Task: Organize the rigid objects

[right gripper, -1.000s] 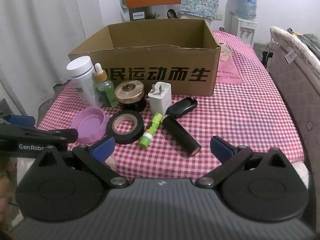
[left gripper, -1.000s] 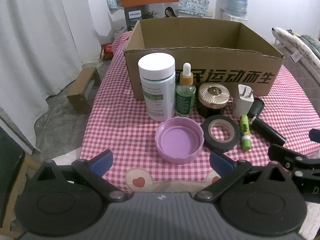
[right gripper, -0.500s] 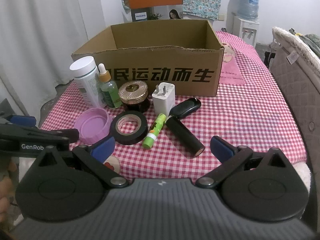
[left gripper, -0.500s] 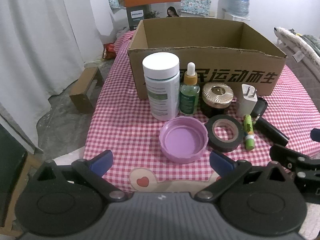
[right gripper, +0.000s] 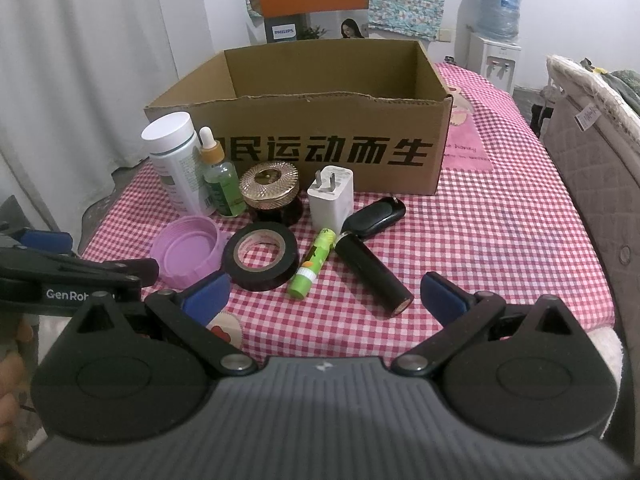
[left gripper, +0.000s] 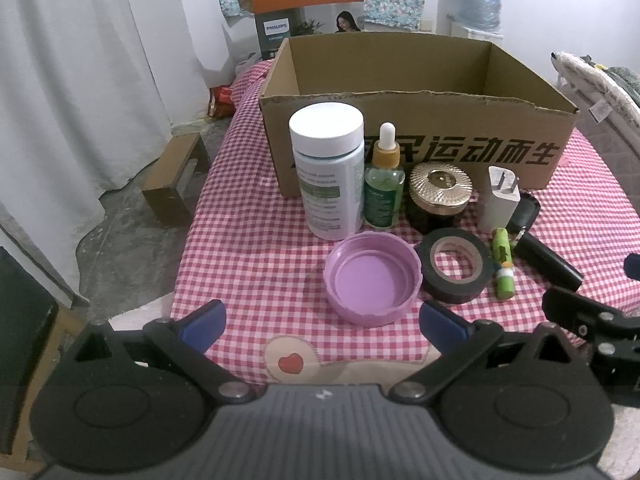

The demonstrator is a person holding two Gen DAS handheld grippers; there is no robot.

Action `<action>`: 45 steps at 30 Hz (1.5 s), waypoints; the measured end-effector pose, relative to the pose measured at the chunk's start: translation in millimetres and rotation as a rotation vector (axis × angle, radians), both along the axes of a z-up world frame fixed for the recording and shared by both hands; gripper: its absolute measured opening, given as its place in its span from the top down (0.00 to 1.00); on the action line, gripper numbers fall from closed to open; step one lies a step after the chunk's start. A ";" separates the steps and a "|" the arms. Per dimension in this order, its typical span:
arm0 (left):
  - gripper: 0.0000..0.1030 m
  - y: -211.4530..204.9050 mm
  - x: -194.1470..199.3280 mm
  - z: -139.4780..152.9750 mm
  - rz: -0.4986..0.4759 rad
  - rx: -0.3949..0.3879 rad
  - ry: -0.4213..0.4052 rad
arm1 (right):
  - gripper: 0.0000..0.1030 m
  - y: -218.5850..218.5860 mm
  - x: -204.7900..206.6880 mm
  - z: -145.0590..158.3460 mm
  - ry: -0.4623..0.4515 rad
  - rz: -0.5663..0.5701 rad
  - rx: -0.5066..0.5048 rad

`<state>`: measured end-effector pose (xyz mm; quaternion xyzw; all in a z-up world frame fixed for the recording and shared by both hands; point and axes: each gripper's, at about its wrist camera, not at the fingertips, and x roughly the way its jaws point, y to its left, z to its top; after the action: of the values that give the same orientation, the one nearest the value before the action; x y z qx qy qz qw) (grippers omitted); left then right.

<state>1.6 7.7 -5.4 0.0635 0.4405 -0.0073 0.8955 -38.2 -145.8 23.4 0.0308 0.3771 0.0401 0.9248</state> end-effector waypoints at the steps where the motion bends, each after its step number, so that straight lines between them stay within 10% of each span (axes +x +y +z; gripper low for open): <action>1: 0.00 0.0 -0.1 0.1 -0.001 -0.001 0.000 | 0.01 0.7 0.5 0.4 0.000 0.000 0.000; 45: 0.00 -3.9 39.6 -8.0 -0.035 0.044 0.060 | 0.01 -2.5 38.4 -9.1 0.023 -0.009 0.040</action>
<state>41.2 3.8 -13.5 0.0907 0.4662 -0.0150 0.8799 0.2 -148.3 14.3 0.0513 0.3866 0.0432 0.9198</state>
